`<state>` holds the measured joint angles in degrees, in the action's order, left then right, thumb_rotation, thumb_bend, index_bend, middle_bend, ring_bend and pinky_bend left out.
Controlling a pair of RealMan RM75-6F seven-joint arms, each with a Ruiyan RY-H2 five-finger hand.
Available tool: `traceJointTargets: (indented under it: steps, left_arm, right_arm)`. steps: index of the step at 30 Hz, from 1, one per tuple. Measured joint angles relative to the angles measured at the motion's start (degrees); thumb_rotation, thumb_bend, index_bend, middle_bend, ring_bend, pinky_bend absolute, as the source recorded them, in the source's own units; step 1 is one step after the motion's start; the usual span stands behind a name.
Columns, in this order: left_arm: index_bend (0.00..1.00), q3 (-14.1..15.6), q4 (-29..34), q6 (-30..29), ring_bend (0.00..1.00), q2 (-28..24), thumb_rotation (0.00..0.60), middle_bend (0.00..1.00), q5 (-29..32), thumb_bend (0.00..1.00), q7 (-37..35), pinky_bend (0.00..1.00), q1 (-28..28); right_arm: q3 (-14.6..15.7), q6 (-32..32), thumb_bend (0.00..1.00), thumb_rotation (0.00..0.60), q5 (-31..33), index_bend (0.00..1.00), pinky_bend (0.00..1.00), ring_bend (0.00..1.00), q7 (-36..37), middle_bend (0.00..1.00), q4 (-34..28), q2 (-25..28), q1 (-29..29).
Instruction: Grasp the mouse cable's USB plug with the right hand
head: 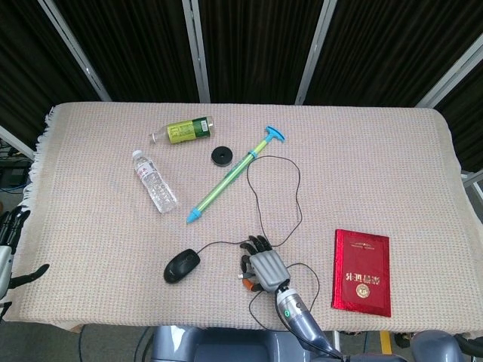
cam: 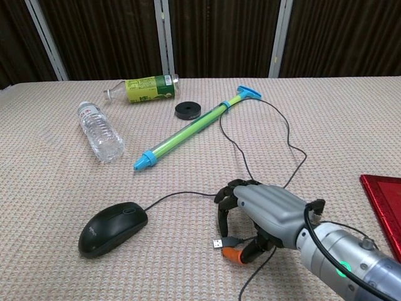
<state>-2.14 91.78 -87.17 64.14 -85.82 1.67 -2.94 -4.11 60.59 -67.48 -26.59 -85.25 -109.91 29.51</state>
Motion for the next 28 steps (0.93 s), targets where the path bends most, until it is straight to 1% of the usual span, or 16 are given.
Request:
traceJointTargets:
  steps: [3, 5, 9, 13, 17, 21, 25, 28]
  left_arm:
    - [0.00, -0.03, 0.01, 0.01, 0.00, -0.01, 0.600, 0.00, 0.09, 0.07, -0.14, 0.00, 0.02]
    - [0.00, -0.02, 0.06, 0.09, 0.00, -0.04, 0.600, 0.00, 0.17, 0.07, -0.21, 0.00, 0.02]
    - [0.00, -0.02, 0.14, 0.21, 0.00, -0.08, 0.600, 0.00, 0.28, 0.07, -0.20, 0.00, 0.02]
    - [0.00, 0.01, 0.31, 0.37, 0.00, -0.08, 0.600, 0.00, 0.40, 0.08, -0.01, 0.00, 0.01]
    - [0.00, 0.03, 0.45, 0.44, 0.00, -0.01, 0.600, 0.00, 0.52, 0.08, 0.37, 0.00, 0.03]
    - [0.00, 0.00, 0.62, 0.32, 0.00, 0.06, 0.600, 0.00, 0.62, 0.08, 0.39, 0.00, 0.11]
    - [0.00, -0.03, 0.79, 0.20, 0.00, 0.11, 0.600, 0.00, 0.68, 0.08, 0.48, 0.00, 0.19]
    - [0.00, 0.02, 0.84, 0.19, 0.00, 0.08, 0.600, 0.00, 0.66, 0.08, 0.41, 0.00, 0.24]
  right_arm:
    - [-0.61, 0.35, 0.36, 0.600, -0.50, 0.59, 0.00, 0.00, 0.89, 0.23, -1.45, 0.69, 0.01]
    - [-1.52, 0.69, 0.36, 0.600, -0.87, 0.59, 0.00, 0.00, 1.70, 0.23, -3.04, 1.47, 0.09]
    - [-4.40, 1.43, 0.36, 0.600, -1.31, 0.59, 0.00, 0.00, 4.37, 0.23, -7.28, 3.68, 0.27]
    - [-7.87, 2.38, 0.36, 0.600, -1.55, 0.59, 0.00, 0.00, 9.60, 0.23, -12.15, 6.47, 0.11]
    - [-9.91, 3.99, 0.36, 0.600, -2.73, 0.60, 0.00, 0.00, 15.82, 0.23, -15.74, 8.77, -0.72]
    - [-9.89, 6.50, 0.36, 0.600, -6.20, 0.60, 0.00, 0.00, 21.01, 0.23, -17.72, 10.41, -2.21]
    - [-7.88, 8.75, 0.36, 0.600, -10.17, 0.61, 0.00, 0.00, 26.32, 0.23, -17.44, 10.72, -3.75]
    - [-6.02, 10.16, 0.36, 0.600, -12.70, 0.62, 0.00, 0.00, 30.40, 0.23, -15.63, 10.24, -4.75]
